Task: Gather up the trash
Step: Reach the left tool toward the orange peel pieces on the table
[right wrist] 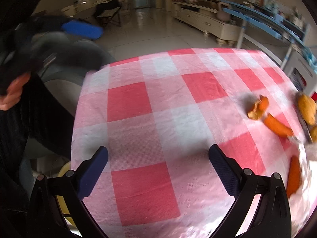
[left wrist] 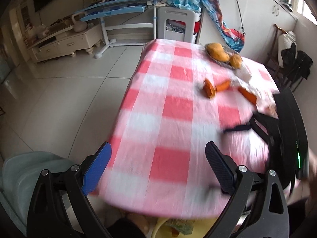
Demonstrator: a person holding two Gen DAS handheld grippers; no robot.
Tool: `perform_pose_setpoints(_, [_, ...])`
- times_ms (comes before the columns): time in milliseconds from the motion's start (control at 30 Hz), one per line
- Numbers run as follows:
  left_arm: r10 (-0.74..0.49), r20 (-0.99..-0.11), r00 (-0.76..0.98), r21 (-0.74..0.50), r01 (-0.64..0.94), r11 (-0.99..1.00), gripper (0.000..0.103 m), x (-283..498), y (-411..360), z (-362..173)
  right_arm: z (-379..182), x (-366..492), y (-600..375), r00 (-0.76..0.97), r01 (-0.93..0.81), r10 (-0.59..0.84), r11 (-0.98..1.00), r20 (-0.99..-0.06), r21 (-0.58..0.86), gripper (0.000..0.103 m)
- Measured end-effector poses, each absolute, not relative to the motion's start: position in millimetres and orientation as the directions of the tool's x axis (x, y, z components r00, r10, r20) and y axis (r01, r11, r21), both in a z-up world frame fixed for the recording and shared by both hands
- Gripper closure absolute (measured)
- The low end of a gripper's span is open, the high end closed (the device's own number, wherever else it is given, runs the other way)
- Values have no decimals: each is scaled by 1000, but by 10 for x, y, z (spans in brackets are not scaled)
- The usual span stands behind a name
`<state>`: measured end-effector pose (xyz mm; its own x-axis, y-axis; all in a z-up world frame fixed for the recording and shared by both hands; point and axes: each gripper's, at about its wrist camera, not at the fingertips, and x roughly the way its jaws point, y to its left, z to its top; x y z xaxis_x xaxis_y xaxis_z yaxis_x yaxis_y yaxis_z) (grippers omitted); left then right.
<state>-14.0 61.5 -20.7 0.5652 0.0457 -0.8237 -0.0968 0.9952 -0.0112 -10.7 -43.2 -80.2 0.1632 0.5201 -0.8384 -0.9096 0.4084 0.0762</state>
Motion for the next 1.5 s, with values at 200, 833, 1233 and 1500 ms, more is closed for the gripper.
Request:
perform_pose_setpoints(200, [-6,-823,568,-9,-3,1000,15,528,186,-326,-396,-413,-873,387,-814,479,579,-788,-47,6])
perform_pose_setpoints(833, [-7,-848,530,39,76,996,99,1264,-264,-686,-434,-354,-1777,591,-383,245,924,-768,-1,6])
perform_pose_setpoints(1233, [-129,-795,592,-46,153,987,99,892,-114,-230,-437,-275,-1726,556,-392,318,915,-768,95,6])
perform_pose_setpoints(1500, [-233,-787,572,-112,238,965,99,894,-430,-165,-340,-199,-1800,664,-303,148,949,-733,-83,6])
